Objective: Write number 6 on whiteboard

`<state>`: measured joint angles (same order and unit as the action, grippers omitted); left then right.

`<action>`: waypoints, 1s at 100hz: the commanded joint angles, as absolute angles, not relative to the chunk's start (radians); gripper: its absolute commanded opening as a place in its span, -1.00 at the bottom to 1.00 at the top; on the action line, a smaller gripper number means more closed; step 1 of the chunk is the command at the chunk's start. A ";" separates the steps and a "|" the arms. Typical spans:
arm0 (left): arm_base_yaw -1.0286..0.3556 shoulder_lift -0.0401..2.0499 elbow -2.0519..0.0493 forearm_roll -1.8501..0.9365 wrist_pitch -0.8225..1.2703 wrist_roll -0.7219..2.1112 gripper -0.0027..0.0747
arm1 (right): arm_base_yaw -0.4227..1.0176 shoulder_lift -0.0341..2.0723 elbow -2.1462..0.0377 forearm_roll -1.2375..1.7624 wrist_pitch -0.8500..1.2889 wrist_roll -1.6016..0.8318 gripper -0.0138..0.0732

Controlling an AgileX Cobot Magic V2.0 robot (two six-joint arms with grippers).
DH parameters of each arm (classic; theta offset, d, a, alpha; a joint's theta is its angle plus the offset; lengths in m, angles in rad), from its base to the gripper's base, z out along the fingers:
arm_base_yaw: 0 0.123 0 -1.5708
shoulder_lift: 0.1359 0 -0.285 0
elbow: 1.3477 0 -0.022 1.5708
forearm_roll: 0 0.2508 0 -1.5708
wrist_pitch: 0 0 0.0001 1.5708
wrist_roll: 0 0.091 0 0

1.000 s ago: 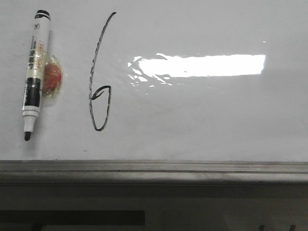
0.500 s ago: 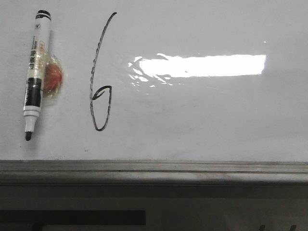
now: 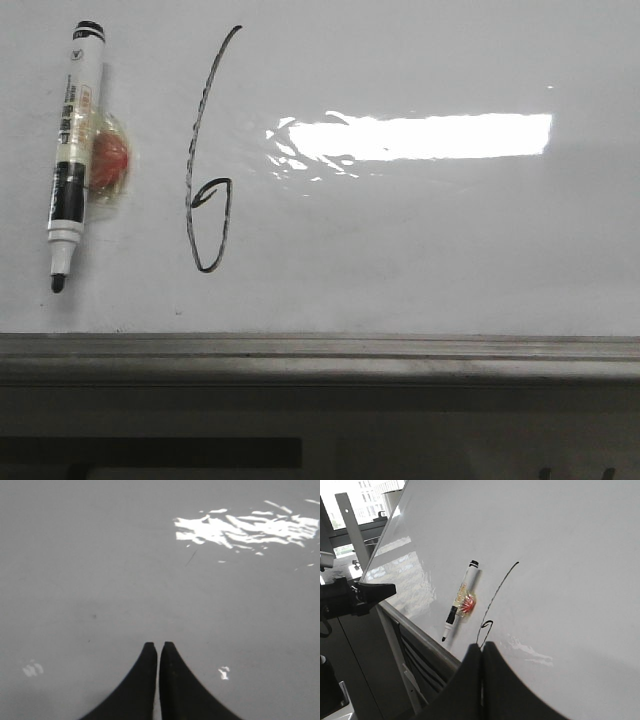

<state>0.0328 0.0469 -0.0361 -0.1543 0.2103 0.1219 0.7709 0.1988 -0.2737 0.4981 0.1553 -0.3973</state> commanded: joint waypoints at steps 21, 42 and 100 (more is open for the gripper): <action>0.038 -0.008 0.051 0.000 0.146 -0.094 -0.98 | 0.773 0.207 -0.302 0.500 0.092 -0.406 -0.83; 0.038 -0.037 0.050 0.012 0.290 -0.098 -0.98 | 0.773 0.207 -0.302 0.500 0.092 -0.406 -0.83; 0.038 -0.037 0.050 0.010 0.292 -0.100 -0.98 | 0.773 0.207 -0.302 0.500 0.092 -0.406 -0.83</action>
